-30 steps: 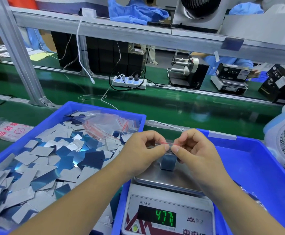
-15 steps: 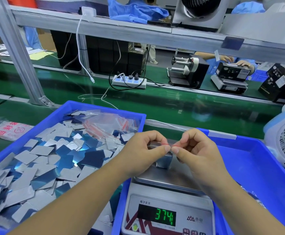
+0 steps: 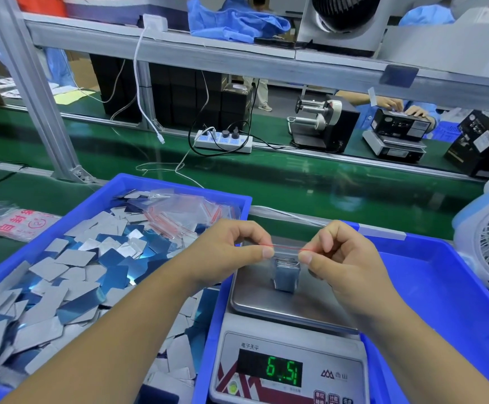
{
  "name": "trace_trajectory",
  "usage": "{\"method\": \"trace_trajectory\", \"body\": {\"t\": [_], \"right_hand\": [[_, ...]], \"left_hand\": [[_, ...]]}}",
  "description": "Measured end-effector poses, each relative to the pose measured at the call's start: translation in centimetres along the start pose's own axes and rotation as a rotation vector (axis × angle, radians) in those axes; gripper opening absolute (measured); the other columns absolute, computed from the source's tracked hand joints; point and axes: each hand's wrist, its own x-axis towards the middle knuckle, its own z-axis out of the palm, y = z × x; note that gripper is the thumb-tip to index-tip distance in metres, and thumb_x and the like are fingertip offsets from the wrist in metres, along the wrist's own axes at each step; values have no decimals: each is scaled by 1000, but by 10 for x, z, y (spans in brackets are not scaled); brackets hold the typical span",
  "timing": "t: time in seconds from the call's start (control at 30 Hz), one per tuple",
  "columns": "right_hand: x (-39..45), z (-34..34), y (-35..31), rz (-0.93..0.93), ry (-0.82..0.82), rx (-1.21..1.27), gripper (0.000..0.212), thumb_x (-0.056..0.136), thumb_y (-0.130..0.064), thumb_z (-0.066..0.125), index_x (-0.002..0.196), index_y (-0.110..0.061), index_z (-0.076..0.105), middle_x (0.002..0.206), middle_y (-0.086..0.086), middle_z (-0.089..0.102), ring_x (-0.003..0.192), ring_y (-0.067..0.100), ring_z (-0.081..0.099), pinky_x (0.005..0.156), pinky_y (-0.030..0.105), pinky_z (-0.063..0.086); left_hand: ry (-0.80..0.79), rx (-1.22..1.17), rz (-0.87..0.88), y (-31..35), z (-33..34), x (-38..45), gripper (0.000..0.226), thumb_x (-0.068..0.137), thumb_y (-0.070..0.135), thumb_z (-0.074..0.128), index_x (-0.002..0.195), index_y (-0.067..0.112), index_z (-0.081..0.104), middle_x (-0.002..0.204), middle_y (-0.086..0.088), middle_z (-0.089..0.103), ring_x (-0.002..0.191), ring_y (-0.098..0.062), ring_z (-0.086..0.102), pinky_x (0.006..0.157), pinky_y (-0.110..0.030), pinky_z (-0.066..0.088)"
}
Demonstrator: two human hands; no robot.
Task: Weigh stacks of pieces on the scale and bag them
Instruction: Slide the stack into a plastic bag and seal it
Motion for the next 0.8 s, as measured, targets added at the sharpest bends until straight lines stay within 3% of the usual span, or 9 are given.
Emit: {"method": "trace_trajectory", "body": {"t": [0.13,0.2,0.3,0.4,0.5,0.67,0.8], "right_hand": [[-1,4,2,1,-37,26,41,81,8,69,67,-28,55,73,-1,64,60,12,51,57,20,45],[-2,5,3,-5,-56,23,26,76,-4,69,73,-28,60,76,-2,64,65,11,54,59,20,45],[-2,5,6,-34,-37,-79,19,74,-11,70,77,-29,62,74,-5,63,68,10,56,62,20,47],[0,3,5,-32,11,-131,20,72,-15,71,73,-31,60,70,-3,62,67,14,54,61,23,46],[1,1,3,-32,11,-163,23,75,-11,69,72,-31,57,71,1,60,66,14,51,61,25,44],[6,-9,-12,-42,21,-387,27,82,-2,67,73,-24,53,74,19,58,65,16,46,63,35,41],[5,-36,-22,13,65,-397,30,82,5,67,70,-20,55,68,8,54,60,16,51,57,33,47]], "left_hand": [[6,5,9,1,0,0,8,76,25,72,71,31,72,82,4,66,81,-10,58,80,-22,47],[9,22,18,2,3,0,9,75,26,73,70,33,73,83,-2,67,81,-14,59,82,-28,49],[28,49,17,2,8,0,7,74,28,75,70,33,73,81,-4,69,79,-15,61,82,-35,51],[81,27,2,3,9,2,8,73,26,78,68,30,74,70,5,68,69,-7,60,68,-20,49],[72,-1,-40,7,11,4,12,80,19,78,72,26,74,65,6,66,61,-6,57,60,-19,46],[15,12,-63,19,23,15,9,93,5,66,88,12,68,72,-5,71,69,-14,67,60,-24,53],[33,105,-55,26,45,25,9,95,11,63,93,19,68,76,4,74,64,-10,67,53,-18,48]]}}
